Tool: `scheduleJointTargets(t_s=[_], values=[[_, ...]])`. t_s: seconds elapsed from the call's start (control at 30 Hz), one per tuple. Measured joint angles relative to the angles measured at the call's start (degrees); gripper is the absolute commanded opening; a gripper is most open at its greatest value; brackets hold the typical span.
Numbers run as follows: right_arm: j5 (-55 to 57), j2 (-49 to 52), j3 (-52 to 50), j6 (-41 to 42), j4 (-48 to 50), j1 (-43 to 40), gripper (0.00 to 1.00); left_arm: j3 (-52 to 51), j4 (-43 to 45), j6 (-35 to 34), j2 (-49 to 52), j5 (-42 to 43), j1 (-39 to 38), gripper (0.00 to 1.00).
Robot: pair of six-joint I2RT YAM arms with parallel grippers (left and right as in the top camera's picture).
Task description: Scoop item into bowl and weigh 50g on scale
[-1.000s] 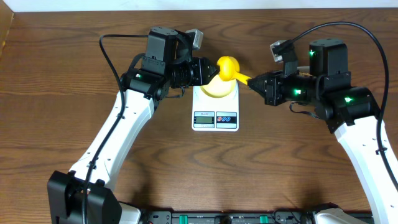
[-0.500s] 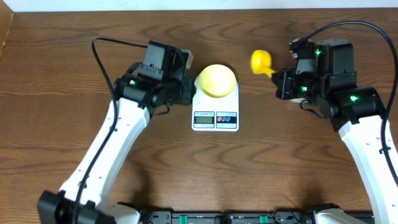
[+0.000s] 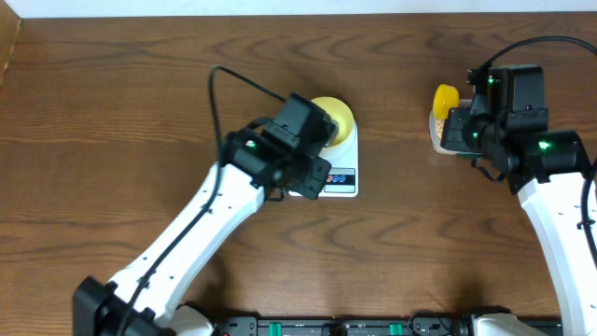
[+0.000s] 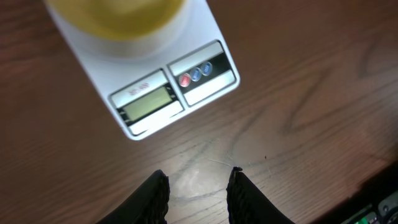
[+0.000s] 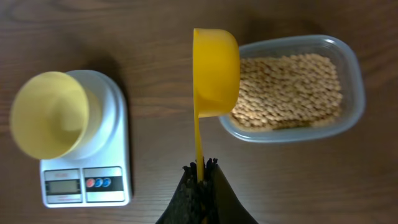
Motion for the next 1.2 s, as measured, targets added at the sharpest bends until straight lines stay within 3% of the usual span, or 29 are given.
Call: scheduleJointTargets(t_s=[0.6, 1.2], values=[[1.38, 0.00, 0.02, 0.37, -4.28, -2.05, 0.01, 0.00, 7.67, 0.02, 14.32, 1.99, -1.95, 0.34], [1.40, 0.00, 0.04, 0.37, -5.09, -2.12, 0.01, 0.00, 12.92, 1.42, 19.82, 1.97, -1.95, 0.34]])
